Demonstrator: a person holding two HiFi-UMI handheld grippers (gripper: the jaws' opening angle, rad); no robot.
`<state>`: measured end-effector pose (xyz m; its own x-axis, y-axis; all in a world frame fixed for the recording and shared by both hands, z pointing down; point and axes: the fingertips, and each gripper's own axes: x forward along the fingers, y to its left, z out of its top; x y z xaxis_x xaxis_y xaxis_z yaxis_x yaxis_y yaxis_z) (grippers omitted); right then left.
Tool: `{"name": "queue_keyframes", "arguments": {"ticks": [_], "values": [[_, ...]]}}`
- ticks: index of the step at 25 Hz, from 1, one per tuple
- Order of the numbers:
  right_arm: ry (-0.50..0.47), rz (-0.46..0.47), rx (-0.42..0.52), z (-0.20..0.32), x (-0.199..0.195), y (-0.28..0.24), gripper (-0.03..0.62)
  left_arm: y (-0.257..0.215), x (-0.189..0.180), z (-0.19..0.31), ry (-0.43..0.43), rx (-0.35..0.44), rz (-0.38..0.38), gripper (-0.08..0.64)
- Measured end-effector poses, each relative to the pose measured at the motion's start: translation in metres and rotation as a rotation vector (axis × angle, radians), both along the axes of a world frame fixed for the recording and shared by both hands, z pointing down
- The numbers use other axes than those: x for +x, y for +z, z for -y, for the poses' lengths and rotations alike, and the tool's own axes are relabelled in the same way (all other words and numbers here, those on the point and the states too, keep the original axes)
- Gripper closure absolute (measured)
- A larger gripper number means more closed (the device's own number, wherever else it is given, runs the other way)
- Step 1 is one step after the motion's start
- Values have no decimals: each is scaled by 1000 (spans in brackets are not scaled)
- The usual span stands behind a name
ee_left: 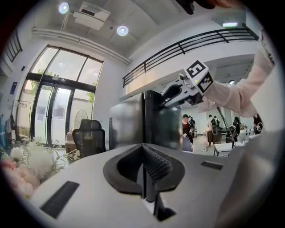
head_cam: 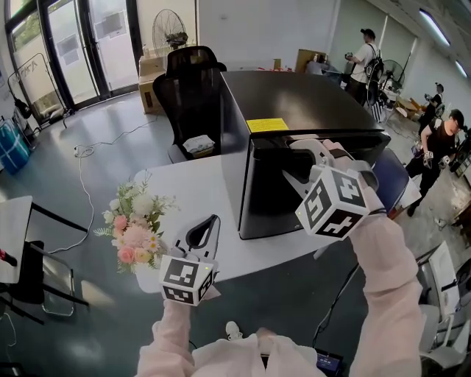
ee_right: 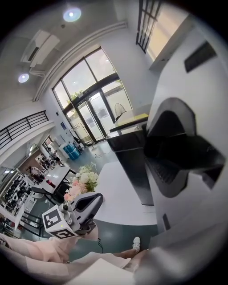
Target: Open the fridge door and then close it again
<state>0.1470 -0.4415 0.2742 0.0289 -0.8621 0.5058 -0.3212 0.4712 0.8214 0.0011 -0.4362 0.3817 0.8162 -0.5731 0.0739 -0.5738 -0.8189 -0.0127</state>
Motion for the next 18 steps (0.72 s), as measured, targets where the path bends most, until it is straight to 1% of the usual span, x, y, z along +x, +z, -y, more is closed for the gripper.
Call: {"name": "queue_keyframes", "arguments": {"ticks": [7,12,15,18], "values": [[15,1,-25,0,0,0,456,6,4,-6,17,-9,9,549],[-2,15,-52,-1,0,-2,467,8,6,-11,18,-17,8,549],[6,12,-49,-2,1,-1,469,11,6,-16,19,-20,15,549],[-11,11,-41,-4,1,-2,471,10,5,-19,9,-19,15,549]]}}
